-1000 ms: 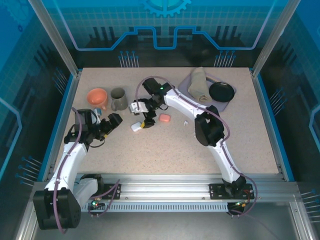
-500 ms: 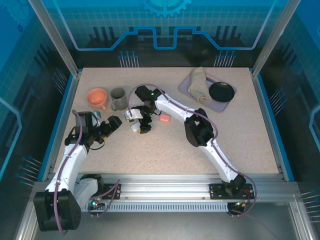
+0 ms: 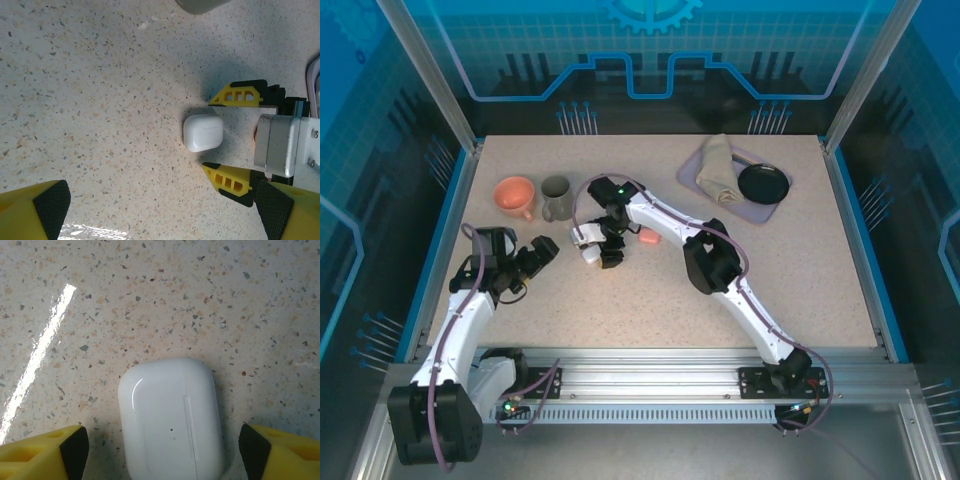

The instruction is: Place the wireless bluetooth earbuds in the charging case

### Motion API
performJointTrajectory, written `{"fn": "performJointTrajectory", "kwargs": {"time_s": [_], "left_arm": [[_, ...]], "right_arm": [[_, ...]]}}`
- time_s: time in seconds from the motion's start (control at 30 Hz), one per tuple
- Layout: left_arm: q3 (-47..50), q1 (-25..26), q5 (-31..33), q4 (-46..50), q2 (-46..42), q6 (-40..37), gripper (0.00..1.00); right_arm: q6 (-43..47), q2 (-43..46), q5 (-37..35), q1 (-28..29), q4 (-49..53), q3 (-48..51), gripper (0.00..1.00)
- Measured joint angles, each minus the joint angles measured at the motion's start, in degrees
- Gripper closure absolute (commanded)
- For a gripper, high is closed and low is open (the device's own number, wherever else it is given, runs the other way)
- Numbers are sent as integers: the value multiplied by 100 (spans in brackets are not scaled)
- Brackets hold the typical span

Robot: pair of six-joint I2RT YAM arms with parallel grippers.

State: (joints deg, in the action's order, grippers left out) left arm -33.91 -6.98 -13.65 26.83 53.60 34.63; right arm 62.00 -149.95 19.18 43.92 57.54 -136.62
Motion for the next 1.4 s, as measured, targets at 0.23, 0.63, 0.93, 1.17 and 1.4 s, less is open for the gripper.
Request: {"fn": "performJointTrajectory", "kwargs": {"time_s": [0.23, 0.63, 0.93, 1.17, 1.4], "left_arm": [[0, 0, 31, 0, -20, 0, 1], [0, 0, 39, -2, -22, 0, 1], [0, 0, 39, -7, -4, 0, 1], [0, 0, -46, -15, -4, -7, 1], [0, -2, -634, -321, 140, -70, 1]], "right_arm": [[63, -229, -79, 35, 269, -382, 25], [282, -369, -125, 105, 638, -658, 40], [236, -374, -120, 111, 713, -675, 51], [94, -162, -98, 105, 404, -275, 52], [-98, 483, 2, 66, -361, 911, 53]]}}
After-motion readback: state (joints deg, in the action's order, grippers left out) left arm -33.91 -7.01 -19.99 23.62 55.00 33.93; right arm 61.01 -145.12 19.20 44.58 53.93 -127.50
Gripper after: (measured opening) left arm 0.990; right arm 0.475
